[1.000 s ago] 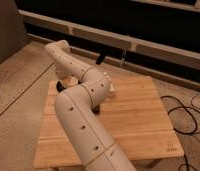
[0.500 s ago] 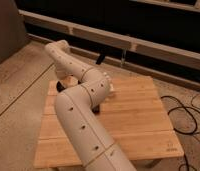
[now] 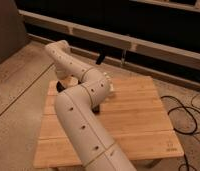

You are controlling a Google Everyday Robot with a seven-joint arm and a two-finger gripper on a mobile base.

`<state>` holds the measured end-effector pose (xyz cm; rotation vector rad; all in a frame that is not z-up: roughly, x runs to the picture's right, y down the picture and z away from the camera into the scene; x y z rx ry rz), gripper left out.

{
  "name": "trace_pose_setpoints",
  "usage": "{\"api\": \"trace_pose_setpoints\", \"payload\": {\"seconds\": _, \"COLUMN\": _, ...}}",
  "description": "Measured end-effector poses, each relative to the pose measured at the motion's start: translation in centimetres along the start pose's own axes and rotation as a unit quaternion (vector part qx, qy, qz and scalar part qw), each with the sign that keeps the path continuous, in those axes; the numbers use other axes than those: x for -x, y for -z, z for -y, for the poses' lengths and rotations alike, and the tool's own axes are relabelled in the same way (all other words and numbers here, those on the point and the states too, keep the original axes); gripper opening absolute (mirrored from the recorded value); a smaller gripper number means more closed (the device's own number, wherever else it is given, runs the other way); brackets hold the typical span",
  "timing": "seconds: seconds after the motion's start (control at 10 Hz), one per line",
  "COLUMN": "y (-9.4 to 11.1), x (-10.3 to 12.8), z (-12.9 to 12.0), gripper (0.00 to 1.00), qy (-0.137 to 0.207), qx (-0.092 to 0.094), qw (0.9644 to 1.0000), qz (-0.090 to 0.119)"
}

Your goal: Place the ceramic cup in the ceramic bowl

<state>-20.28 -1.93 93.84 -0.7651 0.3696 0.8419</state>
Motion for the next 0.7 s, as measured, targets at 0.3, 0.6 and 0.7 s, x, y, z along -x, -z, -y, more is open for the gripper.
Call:
{"api": "trace_pose_setpoints", "payload": {"seconds": 0.3, "y": 0.4, "x": 0.0, "z": 0.3, "gripper": 0.8, "qy": 0.0, "qx": -0.01, "qw": 0.9999, "qz": -0.002}}
{"api": "trace_pose_setpoints", "payload": {"seconds": 0.6, "y": 3.6, "x": 1.2, "z": -0.1, "gripper": 0.8, "qy": 0.004, "qx": -0.048, "qw": 0.9988, "qz": 0.012}}
{"api": "trace_pose_setpoints", "payload": {"seconds": 0.7, "y": 4.7, "x": 1.6, "z": -0.2, "gripper": 0.8, "qy": 0.004, "qx": -0.057, "qw": 0.9982, "qz": 0.019}}
